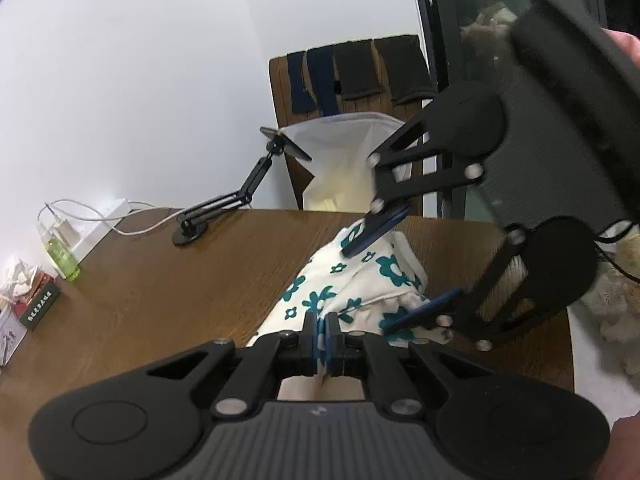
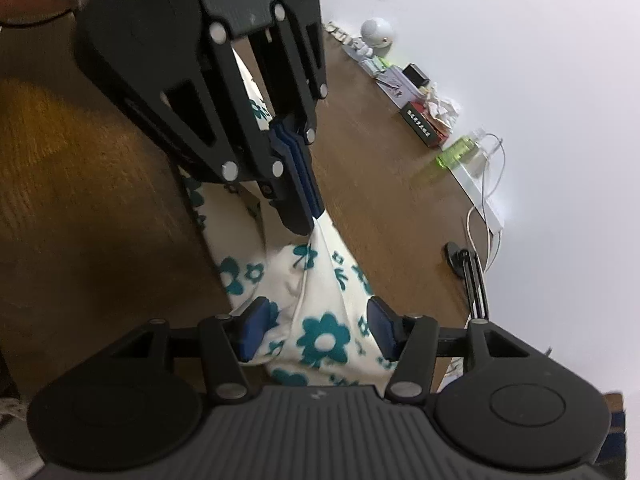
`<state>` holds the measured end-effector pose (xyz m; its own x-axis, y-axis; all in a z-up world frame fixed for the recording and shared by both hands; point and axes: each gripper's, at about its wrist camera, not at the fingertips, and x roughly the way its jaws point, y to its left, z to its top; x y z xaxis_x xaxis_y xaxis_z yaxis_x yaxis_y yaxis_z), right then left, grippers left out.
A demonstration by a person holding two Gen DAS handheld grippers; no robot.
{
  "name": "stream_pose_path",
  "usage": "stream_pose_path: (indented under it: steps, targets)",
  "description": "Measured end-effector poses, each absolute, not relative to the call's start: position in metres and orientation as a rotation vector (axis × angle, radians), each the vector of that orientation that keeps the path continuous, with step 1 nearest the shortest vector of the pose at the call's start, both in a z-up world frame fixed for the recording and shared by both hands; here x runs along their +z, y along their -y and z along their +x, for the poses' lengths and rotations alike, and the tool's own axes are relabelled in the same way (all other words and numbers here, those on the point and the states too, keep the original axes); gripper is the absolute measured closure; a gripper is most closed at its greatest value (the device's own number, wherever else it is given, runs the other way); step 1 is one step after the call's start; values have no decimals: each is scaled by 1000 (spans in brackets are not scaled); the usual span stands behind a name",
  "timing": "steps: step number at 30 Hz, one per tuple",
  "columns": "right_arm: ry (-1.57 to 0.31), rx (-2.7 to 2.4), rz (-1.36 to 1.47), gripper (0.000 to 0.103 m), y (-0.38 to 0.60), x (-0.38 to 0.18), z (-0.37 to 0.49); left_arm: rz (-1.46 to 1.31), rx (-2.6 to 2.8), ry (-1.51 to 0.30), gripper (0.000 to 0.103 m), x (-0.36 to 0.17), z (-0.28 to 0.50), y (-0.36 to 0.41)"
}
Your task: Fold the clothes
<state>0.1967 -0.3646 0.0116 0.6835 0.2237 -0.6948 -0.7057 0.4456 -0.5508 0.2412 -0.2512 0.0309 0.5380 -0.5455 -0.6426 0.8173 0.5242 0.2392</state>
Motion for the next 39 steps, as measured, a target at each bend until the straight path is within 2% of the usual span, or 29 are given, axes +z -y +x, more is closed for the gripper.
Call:
stream_pose_path:
  steps: [3, 6, 8, 10, 12, 15, 18, 21, 23, 24, 25, 29, 32, 39]
  targets:
    - [-629, 627, -970, 83, 359, 13, 207, 551, -867, -531, 101, 34, 239, 247]
    - [-615, 605, -1015, 94, 355, 15, 209, 540, -876, -533, 100, 35, 238, 243]
    - [-547, 564, -1051, 95, 353, 18, 205, 535, -876, -542, 98, 32, 237, 242]
    - [-449, 520, -1113, 95, 348, 15, 196, 525, -862, -547, 90, 29, 237, 243]
    - [-384, 481, -1207, 95, 346, -1, 187, 508, -834, -546, 87, 26, 240, 246]
    - [-315, 426, -1326, 95, 346, -29, 177, 489, -831, -554, 71, 22, 242, 251]
    - [-275, 390, -1334, 95, 350, -43, 170, 512, -832, -553, 70, 15, 243, 263]
    - [-264, 394, -1274, 93, 351, -40, 163, 539, -806, -555, 99, 8, 246, 274]
    - [-299, 431, -1219, 74, 356, -35, 159, 529, -799, -552, 99, 8, 249, 275]
    - [-312, 455, -1186, 52, 360, -31, 156, 521, -797, -549, 99, 8, 250, 275]
    - [-331, 488, -1143, 47, 366, -25, 154, 516, -796, -547, 99, 8, 251, 274]
    - [-429, 585, -946, 48, 393, 3, 157, 505, -792, -541, 99, 9, 253, 271]
    - [-444, 587, -931, 50, 404, 14, 160, 501, -792, -540, 99, 10, 253, 269]
    - [-413, 572, -1147, 53, 385, -8, 174, 510, -800, -542, 99, 10, 252, 271]
